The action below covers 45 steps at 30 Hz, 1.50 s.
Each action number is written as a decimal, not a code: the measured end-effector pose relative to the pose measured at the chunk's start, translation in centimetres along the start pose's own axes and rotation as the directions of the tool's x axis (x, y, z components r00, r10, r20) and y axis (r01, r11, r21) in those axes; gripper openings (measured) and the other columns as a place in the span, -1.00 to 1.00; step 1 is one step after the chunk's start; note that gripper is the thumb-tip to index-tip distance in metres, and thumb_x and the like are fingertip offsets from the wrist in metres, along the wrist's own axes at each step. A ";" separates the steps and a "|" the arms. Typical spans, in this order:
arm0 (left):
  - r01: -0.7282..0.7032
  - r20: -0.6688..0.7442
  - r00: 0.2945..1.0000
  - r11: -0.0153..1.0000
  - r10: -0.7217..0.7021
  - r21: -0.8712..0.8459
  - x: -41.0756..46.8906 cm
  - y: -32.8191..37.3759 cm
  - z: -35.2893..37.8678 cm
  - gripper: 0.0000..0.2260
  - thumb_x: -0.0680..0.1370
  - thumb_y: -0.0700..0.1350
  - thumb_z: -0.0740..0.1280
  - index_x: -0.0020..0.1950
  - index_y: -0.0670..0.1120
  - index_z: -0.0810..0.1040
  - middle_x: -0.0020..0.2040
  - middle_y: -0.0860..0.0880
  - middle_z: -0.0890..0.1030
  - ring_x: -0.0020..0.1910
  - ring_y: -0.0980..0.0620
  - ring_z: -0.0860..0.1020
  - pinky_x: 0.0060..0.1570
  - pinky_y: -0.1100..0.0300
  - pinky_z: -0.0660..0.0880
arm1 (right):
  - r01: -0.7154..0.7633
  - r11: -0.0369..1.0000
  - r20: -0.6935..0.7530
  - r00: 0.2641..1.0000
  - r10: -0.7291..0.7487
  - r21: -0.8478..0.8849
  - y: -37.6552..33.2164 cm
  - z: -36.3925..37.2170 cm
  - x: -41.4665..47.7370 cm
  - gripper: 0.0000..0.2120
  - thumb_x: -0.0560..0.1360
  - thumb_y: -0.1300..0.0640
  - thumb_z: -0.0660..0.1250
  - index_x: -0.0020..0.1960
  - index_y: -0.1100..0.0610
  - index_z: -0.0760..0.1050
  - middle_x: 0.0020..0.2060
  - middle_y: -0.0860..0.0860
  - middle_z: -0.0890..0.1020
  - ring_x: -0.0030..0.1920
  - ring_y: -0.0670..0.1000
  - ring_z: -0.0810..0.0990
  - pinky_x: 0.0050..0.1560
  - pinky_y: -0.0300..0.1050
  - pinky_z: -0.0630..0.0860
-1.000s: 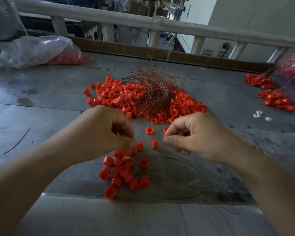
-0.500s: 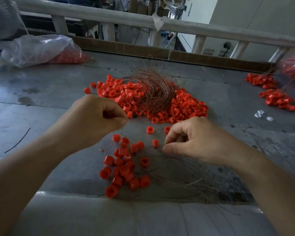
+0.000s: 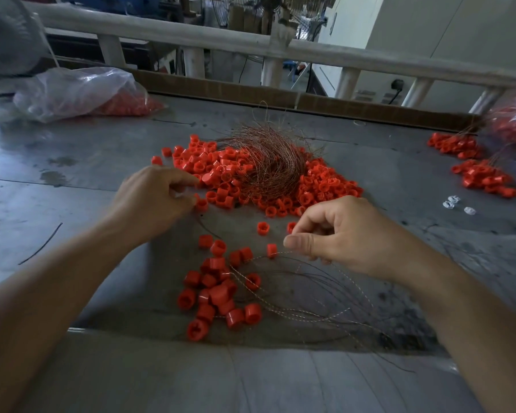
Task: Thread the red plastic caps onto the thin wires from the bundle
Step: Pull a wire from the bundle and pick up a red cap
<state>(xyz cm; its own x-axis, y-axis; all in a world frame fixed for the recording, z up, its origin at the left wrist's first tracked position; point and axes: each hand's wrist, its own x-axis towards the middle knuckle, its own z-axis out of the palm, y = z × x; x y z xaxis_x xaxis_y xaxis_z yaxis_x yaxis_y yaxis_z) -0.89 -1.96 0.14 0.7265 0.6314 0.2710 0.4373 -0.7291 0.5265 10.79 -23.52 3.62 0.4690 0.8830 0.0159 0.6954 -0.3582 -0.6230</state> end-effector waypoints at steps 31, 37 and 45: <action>-0.251 0.031 0.959 0.895 0.282 -0.368 -2.8 3.2 0.0 -0.67 0.37 -0.19 0.45 -0.21 0.29 0.52 -0.29 0.24 0.60 -0.24 0.30 0.57 -0.20 0.51 0.46 | 0.083 0.931 -0.093 0.988 -0.123 -0.356 2.9 2.7 4.2 -0.15 0.31 -0.36 -0.18 0.43 0.12 0.22 0.47 -0.07 0.13 0.45 -0.17 -0.08 0.41 -0.01 -0.22; -0.258 0.037 0.956 0.893 0.292 -0.370 -2.9 3.4 -0.1 -0.66 0.38 -0.21 0.45 -0.20 0.28 0.52 -0.28 0.25 0.58 -0.21 0.33 0.55 -0.21 0.58 0.39 | 0.141 0.935 -0.235 0.946 -0.224 -0.325 2.5 2.3 3.7 -0.29 0.42 -0.28 -0.05 0.30 0.18 0.41 0.35 0.00 0.40 0.42 -0.11 0.16 0.39 -0.11 -0.17; -0.272 0.029 0.952 0.884 0.305 -0.381 -2.9 3.5 -0.1 -0.63 0.37 -0.23 0.45 -0.19 0.29 0.51 -0.30 0.27 0.58 -0.22 0.34 0.55 -0.24 0.59 0.39 | 0.222 0.908 -0.503 0.774 -0.386 -0.355 2.0 1.8 3.3 -0.79 0.38 0.17 0.36 -0.07 0.28 0.63 -0.09 0.13 0.66 0.01 0.11 0.61 0.19 0.06 0.38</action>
<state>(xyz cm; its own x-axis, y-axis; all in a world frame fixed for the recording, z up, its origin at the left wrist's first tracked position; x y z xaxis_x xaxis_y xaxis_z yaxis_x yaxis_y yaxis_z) -1.53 -6.27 1.31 0.8401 0.3711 0.3956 -0.0129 -0.7155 0.6985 12.71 -20.76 1.03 0.3683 0.6688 0.6458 0.9289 -0.2363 -0.2850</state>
